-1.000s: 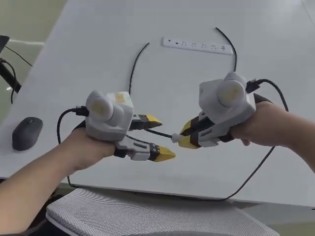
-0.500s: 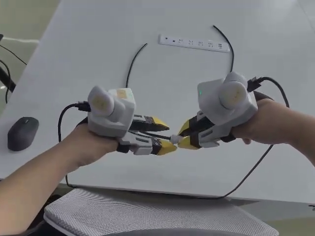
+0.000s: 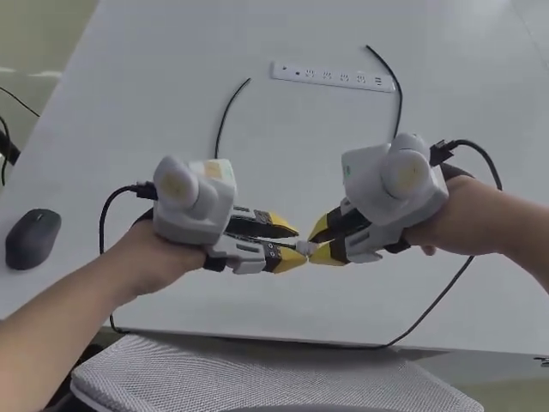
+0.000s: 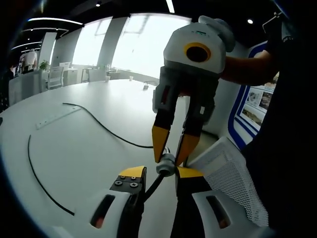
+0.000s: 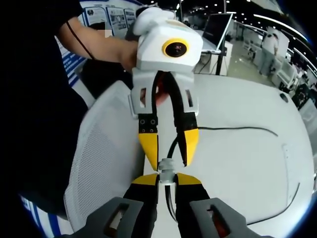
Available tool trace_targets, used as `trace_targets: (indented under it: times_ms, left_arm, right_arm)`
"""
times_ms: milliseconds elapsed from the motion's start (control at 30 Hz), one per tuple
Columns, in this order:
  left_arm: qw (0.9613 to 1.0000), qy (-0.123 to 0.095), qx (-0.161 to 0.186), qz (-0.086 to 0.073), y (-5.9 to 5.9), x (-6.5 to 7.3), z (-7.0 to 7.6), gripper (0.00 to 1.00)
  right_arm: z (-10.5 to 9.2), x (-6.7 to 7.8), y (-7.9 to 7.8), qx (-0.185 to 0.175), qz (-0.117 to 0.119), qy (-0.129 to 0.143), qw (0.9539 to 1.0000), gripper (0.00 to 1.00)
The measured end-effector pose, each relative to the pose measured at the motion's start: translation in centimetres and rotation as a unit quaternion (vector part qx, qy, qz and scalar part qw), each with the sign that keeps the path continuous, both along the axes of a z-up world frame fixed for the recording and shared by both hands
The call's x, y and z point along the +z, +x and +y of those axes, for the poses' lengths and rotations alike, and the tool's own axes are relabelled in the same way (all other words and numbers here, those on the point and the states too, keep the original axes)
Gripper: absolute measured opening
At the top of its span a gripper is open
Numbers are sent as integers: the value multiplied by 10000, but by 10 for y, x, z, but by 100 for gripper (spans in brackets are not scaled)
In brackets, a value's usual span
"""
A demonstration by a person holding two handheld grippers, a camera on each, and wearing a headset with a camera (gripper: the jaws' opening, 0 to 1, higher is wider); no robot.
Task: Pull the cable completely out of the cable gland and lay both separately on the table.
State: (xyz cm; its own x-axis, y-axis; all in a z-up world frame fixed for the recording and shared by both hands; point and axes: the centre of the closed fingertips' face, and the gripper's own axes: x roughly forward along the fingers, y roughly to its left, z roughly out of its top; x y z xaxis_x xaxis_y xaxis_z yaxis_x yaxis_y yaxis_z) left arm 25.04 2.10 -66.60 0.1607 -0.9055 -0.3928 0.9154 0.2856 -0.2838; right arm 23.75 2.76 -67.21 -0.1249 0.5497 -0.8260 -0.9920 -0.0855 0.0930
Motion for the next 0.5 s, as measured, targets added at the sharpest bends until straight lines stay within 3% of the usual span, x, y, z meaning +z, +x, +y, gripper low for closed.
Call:
trace_targets:
  times_ms: [133, 233, 333, 433, 500]
  left_arm:
    - [9999, 8, -121, -62, -5, 0, -3, 19]
    - [9993, 59, -205, -295, -7, 1, -4, 16]
    - [9991, 64, -175, -368, -6, 1, -4, 16]
    - [9990, 83, -156, -419, -5, 1, -4, 16]
    - [9994, 77, -123, -328, -6, 1, -4, 16]
  right_arm:
    - [-2, -2, 0, 72, -39, -32, 10000, 6]
    - [-2, -3, 0, 106, -74, -26, 9999, 6]
    - [-3, -2, 0, 167, -122, -1, 9998, 7]
    - [-2, -2, 1, 192, -176, 27, 9997, 7]
    - [-2, -2, 0, 229, -184, 42, 9996, 7]
